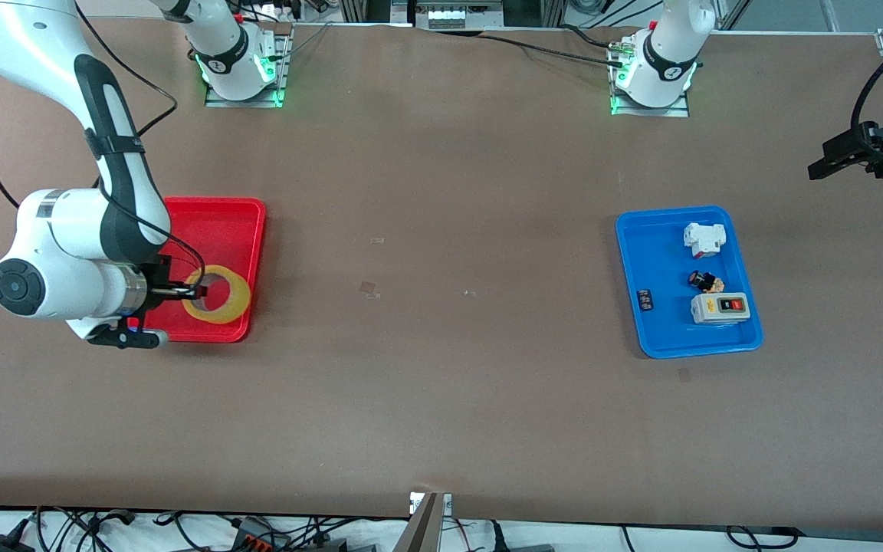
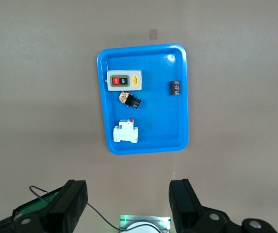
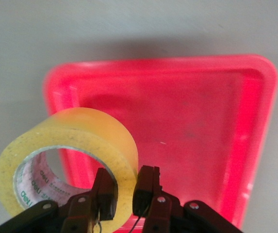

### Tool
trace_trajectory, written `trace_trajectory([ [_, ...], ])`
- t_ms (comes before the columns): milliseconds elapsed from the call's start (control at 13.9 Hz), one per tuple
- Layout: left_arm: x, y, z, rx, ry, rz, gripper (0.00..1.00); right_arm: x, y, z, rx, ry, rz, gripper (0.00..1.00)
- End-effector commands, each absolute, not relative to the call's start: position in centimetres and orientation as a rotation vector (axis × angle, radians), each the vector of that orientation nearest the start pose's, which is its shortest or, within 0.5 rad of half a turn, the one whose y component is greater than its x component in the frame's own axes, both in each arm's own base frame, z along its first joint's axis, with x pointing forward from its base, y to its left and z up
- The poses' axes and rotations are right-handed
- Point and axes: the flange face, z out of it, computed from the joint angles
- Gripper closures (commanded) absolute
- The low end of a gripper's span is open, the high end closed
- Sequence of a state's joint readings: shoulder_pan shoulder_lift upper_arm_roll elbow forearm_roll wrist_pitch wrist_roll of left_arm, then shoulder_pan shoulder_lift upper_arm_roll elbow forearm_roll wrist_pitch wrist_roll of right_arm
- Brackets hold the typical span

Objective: Place and move tape with both arms
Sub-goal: 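Carry the tape with the right gripper over the red tray, then lower the tape into the red tray and open the right gripper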

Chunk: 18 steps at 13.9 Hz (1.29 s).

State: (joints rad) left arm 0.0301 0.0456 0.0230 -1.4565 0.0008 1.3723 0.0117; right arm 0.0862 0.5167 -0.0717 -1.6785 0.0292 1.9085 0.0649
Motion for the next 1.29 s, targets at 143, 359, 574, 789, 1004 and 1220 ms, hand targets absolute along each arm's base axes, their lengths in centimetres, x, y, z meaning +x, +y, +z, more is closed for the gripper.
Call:
trace_trajectory([
  [143, 54.5, 3.0, 64.4, -3.140, -0.082, 0.178, 0.00, 59.9, 0.5, 27.8, -3.186, 0.086, 0.436, 1.00],
  [359, 54.5, 3.0, 64.4, -3.140, -0.079, 0.178, 0.00, 57.7, -1.6, 27.7, -3.238, 0.073, 0.339, 1.00],
  [574, 54.5, 3.0, 64.5, -3.140, -0.079, 0.176, 0.00, 57.4, -3.3, 26.8, -3.237, 0.120, 0.344, 1.00],
  [789, 54.5, 3.0, 64.5, -3.140, -0.079, 0.176, 0.00, 56.7, -4.0, 25.3, -3.227, 0.146, 0.346, 1.00],
  [1004, 54.5, 3.0, 64.4, -3.139, -0.079, 0.181, 0.00, 56.6, -3.9, 24.4, -3.219, 0.162, 0.368, 1.00],
  [1220, 54.5, 2.8, 64.4, -3.139, -0.077, 0.183, 0.00, 56.4, -3.8, 23.4, -3.203, 0.177, 0.395, 1.00],
])
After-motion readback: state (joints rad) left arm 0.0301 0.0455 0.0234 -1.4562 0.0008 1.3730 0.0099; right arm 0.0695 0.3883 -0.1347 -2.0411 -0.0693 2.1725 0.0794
